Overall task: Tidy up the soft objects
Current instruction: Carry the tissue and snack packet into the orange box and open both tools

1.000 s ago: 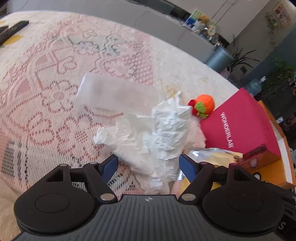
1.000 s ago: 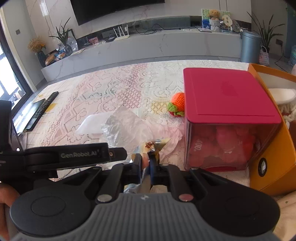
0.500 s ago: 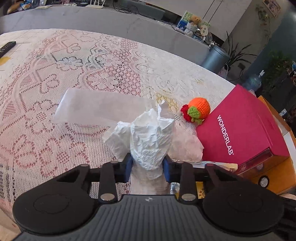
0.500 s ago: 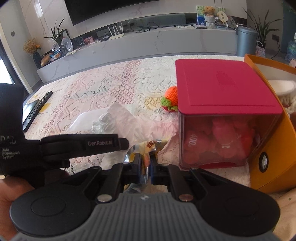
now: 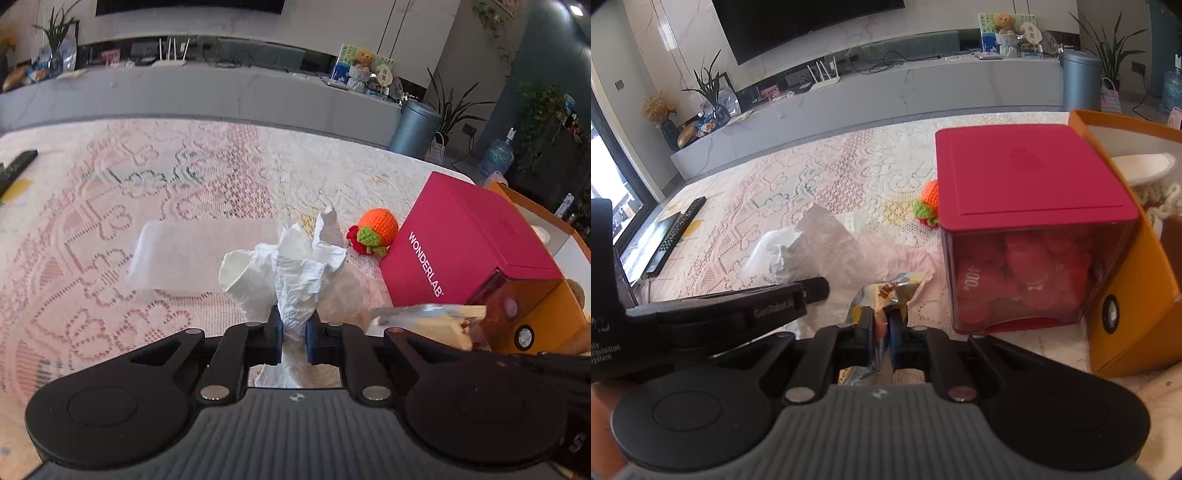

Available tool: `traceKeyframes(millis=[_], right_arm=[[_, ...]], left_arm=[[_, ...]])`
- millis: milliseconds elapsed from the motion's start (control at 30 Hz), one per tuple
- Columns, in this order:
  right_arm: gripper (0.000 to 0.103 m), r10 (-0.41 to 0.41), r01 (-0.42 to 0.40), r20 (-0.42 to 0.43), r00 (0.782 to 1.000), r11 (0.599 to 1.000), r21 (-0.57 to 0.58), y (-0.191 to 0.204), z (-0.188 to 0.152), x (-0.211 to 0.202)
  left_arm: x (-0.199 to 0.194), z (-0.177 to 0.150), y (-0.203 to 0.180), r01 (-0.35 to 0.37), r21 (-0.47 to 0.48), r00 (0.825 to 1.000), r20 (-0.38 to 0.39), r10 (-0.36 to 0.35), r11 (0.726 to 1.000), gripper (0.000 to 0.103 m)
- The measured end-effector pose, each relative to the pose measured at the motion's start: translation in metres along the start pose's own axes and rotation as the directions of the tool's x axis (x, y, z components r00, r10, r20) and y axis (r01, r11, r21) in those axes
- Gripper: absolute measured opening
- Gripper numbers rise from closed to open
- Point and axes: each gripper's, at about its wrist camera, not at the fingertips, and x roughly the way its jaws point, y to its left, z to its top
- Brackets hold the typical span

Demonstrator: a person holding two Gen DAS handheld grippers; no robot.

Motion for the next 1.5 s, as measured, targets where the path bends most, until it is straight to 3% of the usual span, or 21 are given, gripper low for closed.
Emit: traceKeyframes(millis=[333,600,933,1033,1200,1333,1500], right_arm=[[0.005,0.018,-0.021,0.097,0.995,0.999,0.032,-0.008,-0.001,-0.055],[0.005,0.056,-0.070,0.173,0.983,0.994,0.080,-0.022,-0.007,-0.100],[0.005,0.023,-0.050,0.256,0.966,0.994,0.099,-0.059,0.006,-0.163],[0.005,-0.021,-0.005,0.269,0.963,0.996,0.095,-0.080,0.015,-0.184],[0.005,-0.149,0.140,0.294,0.944,0.989,0.052,-0.121,0.035,-0.219],[0.005,-0.252,0.259,0.305,0.918,0.966,0.016,-0.155,0.056,-0.233],[0.005,-0.320,0.334,0.257,0.912,0.942,-0.010,-0.202,0.083,-0.230]], left_arm=[[-0.065,-0.008,-0.002,-0.039,0.052,0.994,0.102,0.034,0.998,0.012],[-0.118,-0.013,-0.014,-0.048,0.086,0.979,0.202,0.030,0.995,0.012],[-0.146,0.007,-0.055,0.067,0.156,0.962,0.251,-0.105,0.986,0.012],[-0.145,0.019,-0.075,0.126,0.197,0.952,0.253,-0.174,0.972,0.012],[-0.130,0.046,-0.119,0.208,0.280,0.930,0.239,-0.278,0.937,0.012],[-0.105,0.069,-0.156,0.276,0.318,0.919,0.188,-0.345,0.907,0.012],[-0.064,0.094,-0.210,0.376,0.333,0.900,0.092,-0.427,0.865,0.012]])
